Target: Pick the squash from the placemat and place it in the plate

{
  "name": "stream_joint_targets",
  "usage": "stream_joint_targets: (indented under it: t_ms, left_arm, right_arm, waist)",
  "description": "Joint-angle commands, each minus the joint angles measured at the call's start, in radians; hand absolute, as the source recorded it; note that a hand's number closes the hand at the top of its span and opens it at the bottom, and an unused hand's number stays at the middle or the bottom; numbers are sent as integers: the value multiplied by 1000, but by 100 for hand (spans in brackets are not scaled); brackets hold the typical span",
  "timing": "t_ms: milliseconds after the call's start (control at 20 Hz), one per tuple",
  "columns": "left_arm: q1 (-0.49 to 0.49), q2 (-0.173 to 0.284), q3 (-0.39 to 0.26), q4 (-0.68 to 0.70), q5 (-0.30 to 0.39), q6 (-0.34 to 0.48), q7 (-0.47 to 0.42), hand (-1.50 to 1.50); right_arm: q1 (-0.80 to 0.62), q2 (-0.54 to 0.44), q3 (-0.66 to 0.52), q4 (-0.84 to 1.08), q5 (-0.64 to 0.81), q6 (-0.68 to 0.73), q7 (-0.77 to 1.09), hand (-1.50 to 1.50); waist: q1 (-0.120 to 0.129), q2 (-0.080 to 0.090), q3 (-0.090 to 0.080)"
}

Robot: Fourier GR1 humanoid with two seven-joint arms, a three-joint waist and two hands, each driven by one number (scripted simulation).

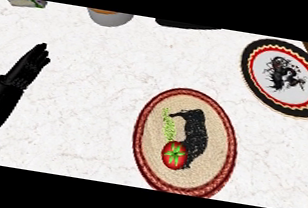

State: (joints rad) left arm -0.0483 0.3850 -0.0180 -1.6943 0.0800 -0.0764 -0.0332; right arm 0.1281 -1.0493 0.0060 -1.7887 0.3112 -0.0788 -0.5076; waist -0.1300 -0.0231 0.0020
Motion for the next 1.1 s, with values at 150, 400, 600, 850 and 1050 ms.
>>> stream_joint_targets:
  t_ms: [150,400,600,850,1050]
  left_arm:
    - [-56,-32,-42,-12,-1,-43,17,0]
    - [-78,-73,-46,62,-35,-61,-55,0]
    - [-146,-96,-77,14,-66,-30,54,0]
    - [-109,-80,-58,23,-36,-102,-3,0]
    - [-146,-104,-50,76,-91,-66,-11,0]
  right_arm:
    - [175,35,-241,35,-92,11,-64,150]
    - [82,102,-260,123,-108,92,-101,150]
    - [-108,144,-210,308,-122,108,-78,150]
    - [-380,206,-139,595,-2,56,-99,150]
    - [-487,256,-98,759,135,-25,-170,150]
  waist:
    - [105,19,-2]
    - [126,23,-2]
    - [140,26,-1]
    - [163,30,-1]
    - [150,28,-1]
